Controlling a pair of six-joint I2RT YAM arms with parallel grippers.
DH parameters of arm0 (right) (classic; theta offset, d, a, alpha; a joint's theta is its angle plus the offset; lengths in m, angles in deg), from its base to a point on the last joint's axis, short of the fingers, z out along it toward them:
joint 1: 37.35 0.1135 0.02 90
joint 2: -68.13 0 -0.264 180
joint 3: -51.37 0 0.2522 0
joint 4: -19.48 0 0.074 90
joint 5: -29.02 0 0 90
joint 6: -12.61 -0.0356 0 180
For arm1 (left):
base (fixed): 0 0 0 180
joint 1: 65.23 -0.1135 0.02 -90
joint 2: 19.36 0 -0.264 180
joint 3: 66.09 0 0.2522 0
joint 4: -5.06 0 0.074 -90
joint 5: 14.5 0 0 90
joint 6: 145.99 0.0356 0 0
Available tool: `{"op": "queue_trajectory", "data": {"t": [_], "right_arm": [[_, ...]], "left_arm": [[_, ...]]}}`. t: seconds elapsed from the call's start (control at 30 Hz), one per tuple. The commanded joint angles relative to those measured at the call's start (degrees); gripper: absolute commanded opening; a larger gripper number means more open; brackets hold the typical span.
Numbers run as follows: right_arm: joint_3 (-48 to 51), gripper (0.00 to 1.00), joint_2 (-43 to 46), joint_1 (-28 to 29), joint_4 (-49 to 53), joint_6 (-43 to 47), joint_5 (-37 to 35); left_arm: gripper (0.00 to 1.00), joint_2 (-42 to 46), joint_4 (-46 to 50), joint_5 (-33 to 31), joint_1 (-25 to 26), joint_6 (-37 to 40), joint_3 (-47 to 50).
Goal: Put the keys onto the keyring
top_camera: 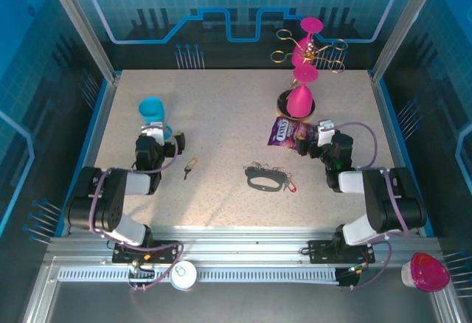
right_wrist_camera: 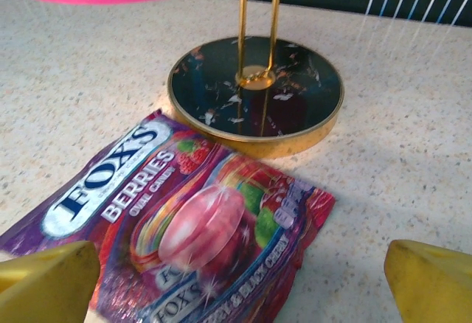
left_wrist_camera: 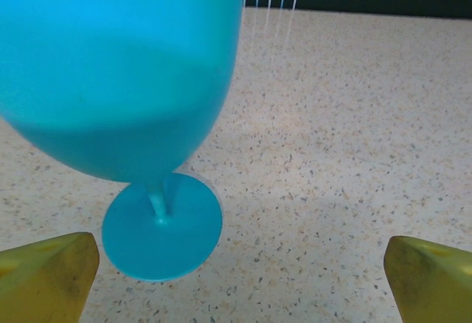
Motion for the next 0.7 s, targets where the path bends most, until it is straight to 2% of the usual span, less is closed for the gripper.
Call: {"op": "queue_trajectory", "data": {"t": [0.0,0.07,0.2,0.33,0.47,0.57,0.67], "right_arm": [[-4.53,1.0,9.6,-0.26,10.92,0.45,0.42],[-5.07,1.0,14.58,0.56,14.96,-1.11,-1.85],[-5.02,0.99,23.67,2.45,22.89,-10.58,-3.32],[-8.81,0.92,29.44,4.91,39.13,-19.86,-1.93],[-15.61,0.85,30.64,8.52,55.0,-20.86,4.04],[-18.65,0.79,29.72,14.04,61.35,-20.13,5.74],[-21.25,0.78,27.18,22.62,64.85,-21.1,1.45]], "left_arm": [[0.99,11.02,6.17,-3.22,-0.6,-1.72,0.38],[0.99,17.71,12.31,-4.15,-0.6,-3.94,-0.45],[0.99,28.54,24.6,-2.55,-0.64,-10.83,-2.93],[0.99,36.31,38.95,4.73,-0.61,-16.24,-6.72],[0.99,39.38,47.02,12.98,0.41,-22.49,-8.93],[0.97,39.2,49.87,13.85,5.9,-24.64,-9.71],[0.96,36.88,52.27,11.0,13.54,-25.86,-10.9]]}}
